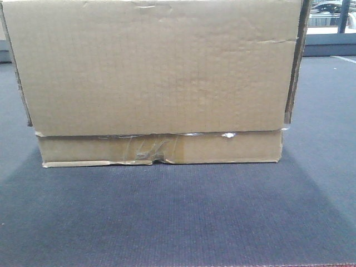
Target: Grab carton from right shelf to conveyor
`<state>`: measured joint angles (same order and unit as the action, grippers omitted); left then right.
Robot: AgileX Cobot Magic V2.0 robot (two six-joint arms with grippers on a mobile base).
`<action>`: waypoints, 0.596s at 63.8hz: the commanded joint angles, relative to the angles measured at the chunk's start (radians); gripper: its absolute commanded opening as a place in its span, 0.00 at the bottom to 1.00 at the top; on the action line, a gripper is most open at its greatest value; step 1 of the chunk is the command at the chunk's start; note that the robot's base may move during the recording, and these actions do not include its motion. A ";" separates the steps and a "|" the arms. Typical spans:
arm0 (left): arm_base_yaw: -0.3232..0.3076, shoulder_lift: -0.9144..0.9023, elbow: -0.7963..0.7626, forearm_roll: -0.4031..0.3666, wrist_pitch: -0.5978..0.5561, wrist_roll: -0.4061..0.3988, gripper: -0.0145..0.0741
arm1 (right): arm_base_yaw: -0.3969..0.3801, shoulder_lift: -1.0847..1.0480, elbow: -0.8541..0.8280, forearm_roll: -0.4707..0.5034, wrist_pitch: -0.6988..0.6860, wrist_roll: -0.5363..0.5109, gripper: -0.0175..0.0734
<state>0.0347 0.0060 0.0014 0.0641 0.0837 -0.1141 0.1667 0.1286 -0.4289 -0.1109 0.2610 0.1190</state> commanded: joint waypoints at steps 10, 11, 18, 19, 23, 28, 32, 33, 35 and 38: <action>0.001 -0.006 -0.001 -0.006 -0.021 0.006 0.18 | -0.005 -0.005 0.002 -0.011 -0.030 -0.007 0.13; 0.001 -0.006 -0.001 -0.006 -0.021 0.006 0.18 | -0.005 -0.005 0.002 -0.011 -0.030 -0.007 0.13; 0.001 -0.006 -0.001 -0.006 -0.021 0.006 0.18 | -0.022 -0.005 0.002 -0.011 -0.010 -0.007 0.13; 0.001 -0.006 -0.001 -0.006 -0.021 0.006 0.18 | -0.027 -0.005 0.003 -0.011 -0.005 -0.009 0.13; 0.001 -0.006 -0.001 -0.006 -0.021 0.006 0.18 | -0.054 -0.005 0.018 0.030 -0.005 -0.049 0.13; 0.001 -0.006 -0.001 -0.006 -0.021 0.006 0.18 | -0.101 -0.005 0.055 0.123 -0.027 -0.140 0.13; 0.001 -0.006 -0.001 -0.006 -0.021 0.006 0.18 | -0.138 -0.005 0.106 0.154 -0.069 -0.160 0.13; 0.001 -0.006 -0.001 -0.006 -0.021 0.006 0.18 | -0.145 -0.007 0.119 0.159 -0.080 -0.160 0.13; 0.001 -0.006 -0.001 -0.006 -0.021 0.006 0.18 | -0.162 -0.011 0.153 0.171 -0.106 -0.160 0.13; 0.001 -0.006 -0.001 -0.006 -0.021 0.006 0.18 | -0.179 -0.017 0.197 0.178 -0.136 -0.160 0.13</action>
<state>0.0347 0.0060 0.0014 0.0641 0.0837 -0.1141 0.0178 0.1219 -0.2969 0.0374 0.1920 -0.0194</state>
